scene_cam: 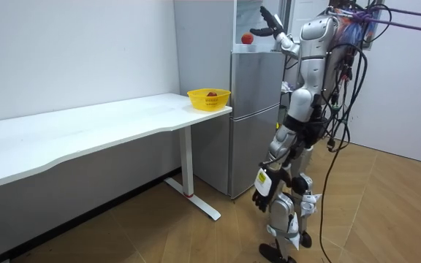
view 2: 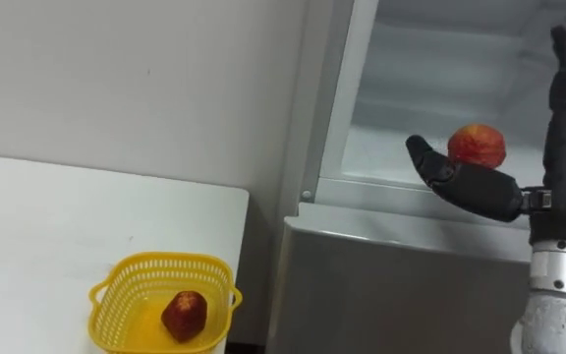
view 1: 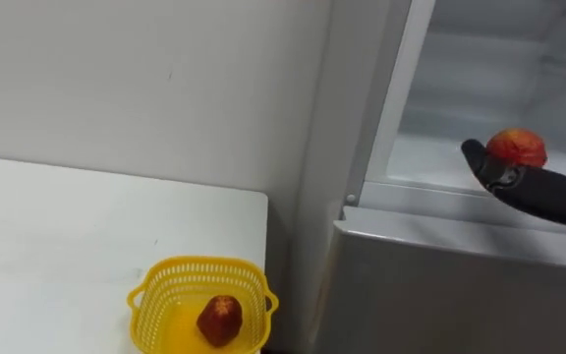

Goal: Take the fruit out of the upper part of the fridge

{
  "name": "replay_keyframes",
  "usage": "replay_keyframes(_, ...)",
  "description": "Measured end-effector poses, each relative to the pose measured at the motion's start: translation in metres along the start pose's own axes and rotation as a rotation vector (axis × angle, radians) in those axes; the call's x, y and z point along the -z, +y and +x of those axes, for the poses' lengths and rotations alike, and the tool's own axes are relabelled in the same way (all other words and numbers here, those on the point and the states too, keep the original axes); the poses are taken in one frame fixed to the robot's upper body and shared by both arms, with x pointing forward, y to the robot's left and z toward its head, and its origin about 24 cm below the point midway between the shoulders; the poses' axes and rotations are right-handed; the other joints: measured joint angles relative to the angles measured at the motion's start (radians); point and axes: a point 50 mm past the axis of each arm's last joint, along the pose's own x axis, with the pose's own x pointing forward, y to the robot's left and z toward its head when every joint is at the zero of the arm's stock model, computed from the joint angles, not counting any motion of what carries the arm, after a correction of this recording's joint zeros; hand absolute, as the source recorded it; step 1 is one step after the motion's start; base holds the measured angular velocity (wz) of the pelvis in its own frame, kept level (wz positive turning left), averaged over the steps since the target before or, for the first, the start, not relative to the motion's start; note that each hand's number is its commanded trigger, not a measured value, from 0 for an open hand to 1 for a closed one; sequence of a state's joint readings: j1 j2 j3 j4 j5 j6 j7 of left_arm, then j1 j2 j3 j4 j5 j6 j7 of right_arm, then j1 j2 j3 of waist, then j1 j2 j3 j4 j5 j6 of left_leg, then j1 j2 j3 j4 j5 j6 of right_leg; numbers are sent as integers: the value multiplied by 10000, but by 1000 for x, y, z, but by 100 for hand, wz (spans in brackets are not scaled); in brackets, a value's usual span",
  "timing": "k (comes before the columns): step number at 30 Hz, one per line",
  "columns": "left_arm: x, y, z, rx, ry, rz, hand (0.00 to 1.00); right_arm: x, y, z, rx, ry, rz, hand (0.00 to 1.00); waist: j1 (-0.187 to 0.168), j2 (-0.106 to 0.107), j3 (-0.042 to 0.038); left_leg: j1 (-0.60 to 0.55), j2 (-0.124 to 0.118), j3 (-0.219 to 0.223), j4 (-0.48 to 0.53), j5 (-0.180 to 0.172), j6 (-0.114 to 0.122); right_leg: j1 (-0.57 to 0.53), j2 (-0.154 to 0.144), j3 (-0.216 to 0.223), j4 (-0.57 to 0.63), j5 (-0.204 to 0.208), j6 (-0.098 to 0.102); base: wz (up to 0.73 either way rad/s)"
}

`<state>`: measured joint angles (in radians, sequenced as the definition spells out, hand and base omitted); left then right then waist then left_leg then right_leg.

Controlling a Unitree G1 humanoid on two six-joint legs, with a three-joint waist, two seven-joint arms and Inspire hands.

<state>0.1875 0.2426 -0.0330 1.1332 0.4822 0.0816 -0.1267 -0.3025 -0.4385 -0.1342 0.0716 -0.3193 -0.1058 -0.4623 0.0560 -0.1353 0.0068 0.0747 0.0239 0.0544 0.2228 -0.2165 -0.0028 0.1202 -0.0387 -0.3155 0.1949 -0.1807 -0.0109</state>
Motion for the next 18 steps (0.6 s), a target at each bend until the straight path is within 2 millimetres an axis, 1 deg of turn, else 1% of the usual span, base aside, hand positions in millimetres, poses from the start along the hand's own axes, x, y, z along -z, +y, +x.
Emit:
replay_keyframes(1, 0, 0, 0, 65, -43, -4, 0, 0, -1, 2, -44, 5, -84, 0, 37, -20, -14, -14, -13, -1, 6, 1, 1, -58, -33, -12, 102, -35, 4, 5)
replay_keyframes(2, 1, -1, -1, 150, -55, -50, 0, -1, -1, 7, 11, -77, -142, 0, 44, 21, 13, -72, -29, -11, 73, 1, 4, -91, -57, -46, 130, -60, 2, 4)
replay_keyframes(3, 1, -1, -1, 171, -51, -78, 0, -1, -2, 10, 42, -78, -193, 0, 39, 29, 15, -114, -31, -14, 114, -2, 8, -111, -65, -93, 135, -64, 2, 6)
replay_keyframes(5, 3, 5, -2, 102, -71, -35, 0, 3, -7, 20, 82, -43, -598, 0, 177, -29, 11, -179, -54, -16, 129, 6, 13, -236, -108, -95, 288, -140, -3, 2)
replay_keyframes(8, 4, 10, -2, -99, -67, 23, 0, 3, -7, 28, -213, -299, -1137, 0, 299, -137, -59, -202, -50, -32, 125, 8, 12, -255, -104, -122, 290, -152, -12, 0)
replay_keyframes(10, 5, 10, -3, -170, -57, 25, 0, 2, -4, 35, -277, -308, -1208, 0, 290, -186, -80, -193, -49, -33, 147, 9, 11, -236, -103, -132, 279, -151, -12, 0)
replay_keyframes(11, 6, 10, -3, -234, -30, 11, 0, 3, -3, 36, -292, -250, -1237, 0, 293, -239, -87, -195, -49, -44, 149, 10, 10, -227, -103, -163, 261, -152, -12, 4)
replay_keyframes(14, 6, 11, -3, -360, -29, -15, 0, 5, 0, 38, -367, -72, -1292, 0, 317, -351, -52, -213, -49, -60, 145, 8, 9, -231, -99, -178, 234, -154, -8, 2)
replay_keyframes(18, 9, 13, -3, -404, 68, -110, 0, 7, 1, 40, -471, 97, -1381, 0, 317, -410, -63, -281, -52, -118, 150, 5, 9, -252, -100, -206, 238, -153, -7, 5)
